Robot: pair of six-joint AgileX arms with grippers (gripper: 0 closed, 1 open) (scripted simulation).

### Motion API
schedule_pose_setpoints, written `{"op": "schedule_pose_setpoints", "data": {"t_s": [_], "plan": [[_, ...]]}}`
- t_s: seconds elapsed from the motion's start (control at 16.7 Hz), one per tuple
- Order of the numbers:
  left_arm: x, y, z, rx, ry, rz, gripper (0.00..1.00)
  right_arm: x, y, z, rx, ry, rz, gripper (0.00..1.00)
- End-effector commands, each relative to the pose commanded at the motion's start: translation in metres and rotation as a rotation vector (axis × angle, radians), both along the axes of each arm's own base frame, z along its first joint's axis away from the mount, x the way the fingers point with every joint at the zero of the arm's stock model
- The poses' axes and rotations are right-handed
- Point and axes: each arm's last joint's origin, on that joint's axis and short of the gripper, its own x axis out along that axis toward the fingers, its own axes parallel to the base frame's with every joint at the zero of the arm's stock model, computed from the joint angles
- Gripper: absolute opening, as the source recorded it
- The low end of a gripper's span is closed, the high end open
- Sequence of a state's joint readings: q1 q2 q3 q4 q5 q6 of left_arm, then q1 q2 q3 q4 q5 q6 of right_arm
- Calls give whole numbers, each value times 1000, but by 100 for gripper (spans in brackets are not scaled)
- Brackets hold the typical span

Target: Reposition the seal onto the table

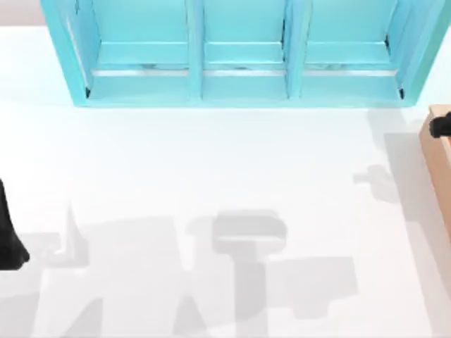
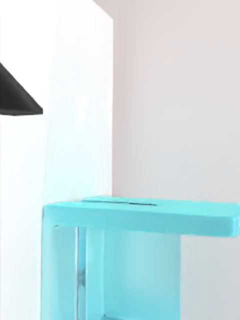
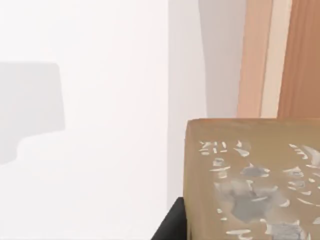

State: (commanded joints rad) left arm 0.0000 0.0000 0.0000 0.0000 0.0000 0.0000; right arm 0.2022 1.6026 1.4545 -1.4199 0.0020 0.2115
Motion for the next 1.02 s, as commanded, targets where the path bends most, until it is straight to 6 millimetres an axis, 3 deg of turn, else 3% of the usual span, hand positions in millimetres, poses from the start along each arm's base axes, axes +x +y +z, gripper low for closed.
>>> {"op": "schedule_pose_setpoints", "data": {"t_s": [0.18, 0.42, 0.66, 1.02], "plan": [[0, 0, 0, 0, 0, 0, 100, 29, 27, -18, -2, 5, 11, 0], [0, 0, 0, 0, 0, 0, 100, 72, 78, -61, -4, 13, 6, 0], [0, 0, 0, 0, 0, 0, 100, 95, 119, -101, -2, 6, -2, 0], [0, 0, 0, 0, 0, 0, 100, 97, 123, -107, 1, 5, -7, 0]]}}
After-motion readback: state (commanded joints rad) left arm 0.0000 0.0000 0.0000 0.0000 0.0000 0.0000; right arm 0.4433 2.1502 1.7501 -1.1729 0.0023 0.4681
